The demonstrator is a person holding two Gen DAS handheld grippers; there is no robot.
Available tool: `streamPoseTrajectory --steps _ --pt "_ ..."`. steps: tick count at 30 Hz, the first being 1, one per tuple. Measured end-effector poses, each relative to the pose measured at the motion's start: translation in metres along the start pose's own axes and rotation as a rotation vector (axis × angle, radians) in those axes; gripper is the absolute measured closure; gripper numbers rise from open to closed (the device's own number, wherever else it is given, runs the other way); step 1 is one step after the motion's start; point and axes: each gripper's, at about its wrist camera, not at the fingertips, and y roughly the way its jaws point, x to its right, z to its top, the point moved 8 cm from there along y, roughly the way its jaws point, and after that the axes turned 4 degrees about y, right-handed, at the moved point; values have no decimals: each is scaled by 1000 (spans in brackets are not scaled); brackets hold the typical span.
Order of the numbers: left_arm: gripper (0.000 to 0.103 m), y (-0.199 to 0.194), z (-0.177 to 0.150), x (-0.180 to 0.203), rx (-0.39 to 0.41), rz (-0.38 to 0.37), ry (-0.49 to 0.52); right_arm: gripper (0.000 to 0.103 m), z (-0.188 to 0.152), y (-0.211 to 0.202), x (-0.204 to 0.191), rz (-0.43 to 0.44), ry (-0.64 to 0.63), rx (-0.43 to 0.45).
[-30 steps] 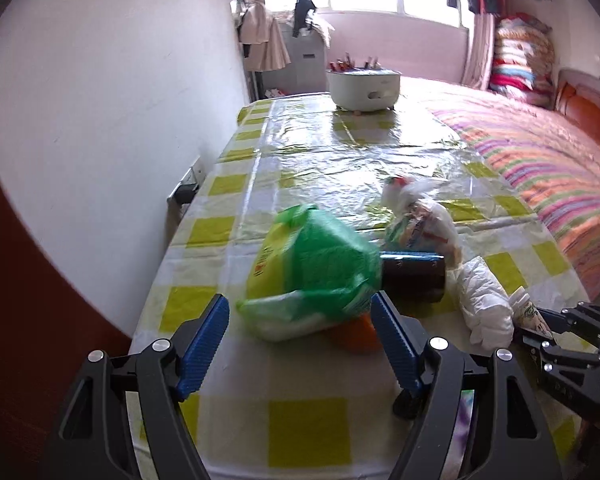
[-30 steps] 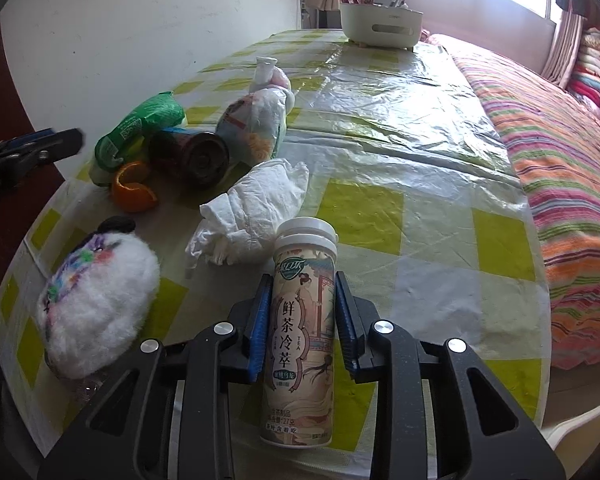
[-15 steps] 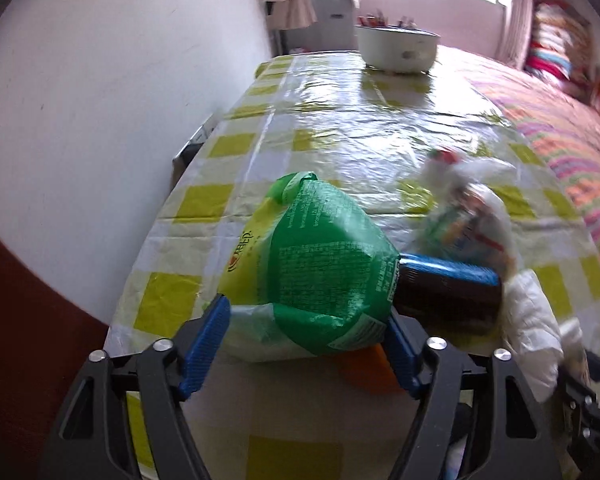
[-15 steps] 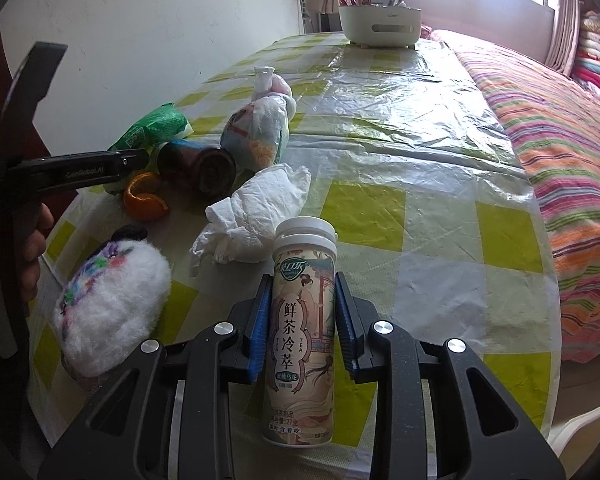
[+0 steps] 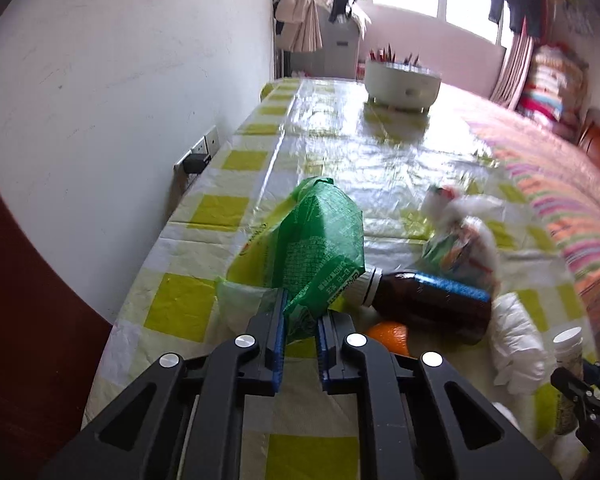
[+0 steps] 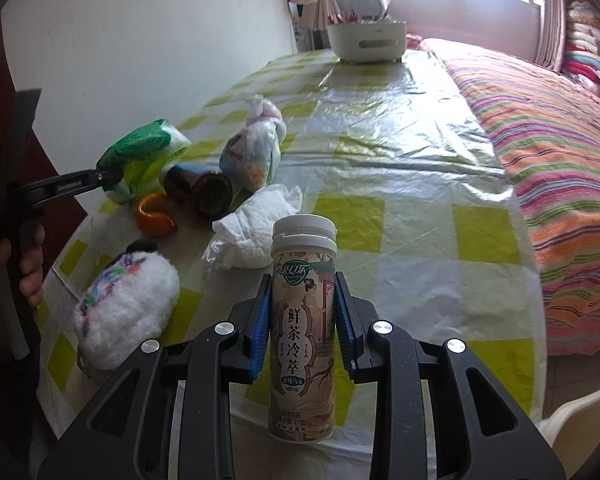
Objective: Collect trash
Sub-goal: 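Carry the tea bottle and green bag with both tools toward the cream bin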
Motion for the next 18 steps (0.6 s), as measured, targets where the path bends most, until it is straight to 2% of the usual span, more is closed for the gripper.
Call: streamPoseTrajectory --steps 13,18 --pt "91 -70 -2 33 135 -124 10 75 -7 -52 17 -6 27 91" --pt "91 -86 -8 52 135 -212 10 75 -12 -73 29 -15 41 127"
